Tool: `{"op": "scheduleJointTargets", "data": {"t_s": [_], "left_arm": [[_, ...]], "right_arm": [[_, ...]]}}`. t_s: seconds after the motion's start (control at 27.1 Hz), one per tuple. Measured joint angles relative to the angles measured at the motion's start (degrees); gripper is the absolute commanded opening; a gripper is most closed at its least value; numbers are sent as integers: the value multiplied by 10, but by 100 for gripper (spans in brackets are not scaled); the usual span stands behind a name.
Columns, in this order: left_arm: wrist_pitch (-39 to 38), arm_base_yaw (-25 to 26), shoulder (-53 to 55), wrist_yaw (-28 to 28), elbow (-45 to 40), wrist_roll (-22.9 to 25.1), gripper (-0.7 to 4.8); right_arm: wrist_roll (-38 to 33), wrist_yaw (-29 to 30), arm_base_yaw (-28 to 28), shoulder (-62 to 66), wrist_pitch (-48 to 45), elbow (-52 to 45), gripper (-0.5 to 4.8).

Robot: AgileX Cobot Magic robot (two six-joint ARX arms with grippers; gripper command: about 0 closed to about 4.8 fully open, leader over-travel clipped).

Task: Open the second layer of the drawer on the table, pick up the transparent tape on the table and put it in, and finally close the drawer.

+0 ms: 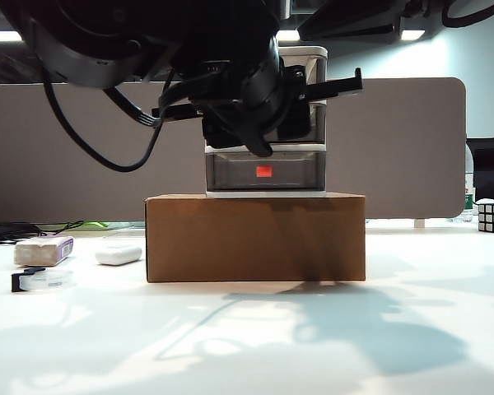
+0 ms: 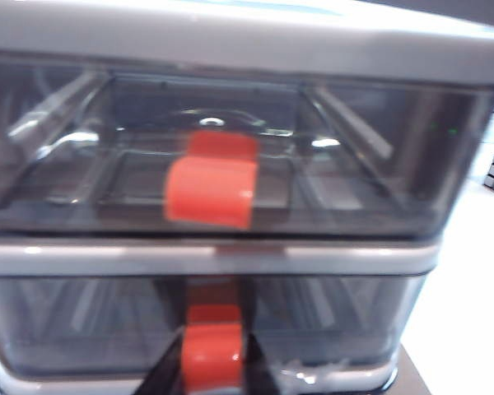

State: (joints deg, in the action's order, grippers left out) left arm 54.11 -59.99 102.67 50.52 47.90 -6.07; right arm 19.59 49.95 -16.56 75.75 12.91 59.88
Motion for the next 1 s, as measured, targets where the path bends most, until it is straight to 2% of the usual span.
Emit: {"op": "scheduleJointTargets", "data": {"t_s": [0.18,0.33,0.77,1.0], "left_arm": [[0,6,0,-2,0,0,50],[0,6,0,-2,0,0,-6],[0,3,0,0,0,-1,-6],[-12,-33,-3,57,0,0,-6]], "right_arm": [[0,-4,0,0,-4,0,-5],[-1,-9,0,8,-22,0,-5],[-29,-40,0,40,-75,0,-5],[-33,-64,0,43,-83,0,-5]]}}
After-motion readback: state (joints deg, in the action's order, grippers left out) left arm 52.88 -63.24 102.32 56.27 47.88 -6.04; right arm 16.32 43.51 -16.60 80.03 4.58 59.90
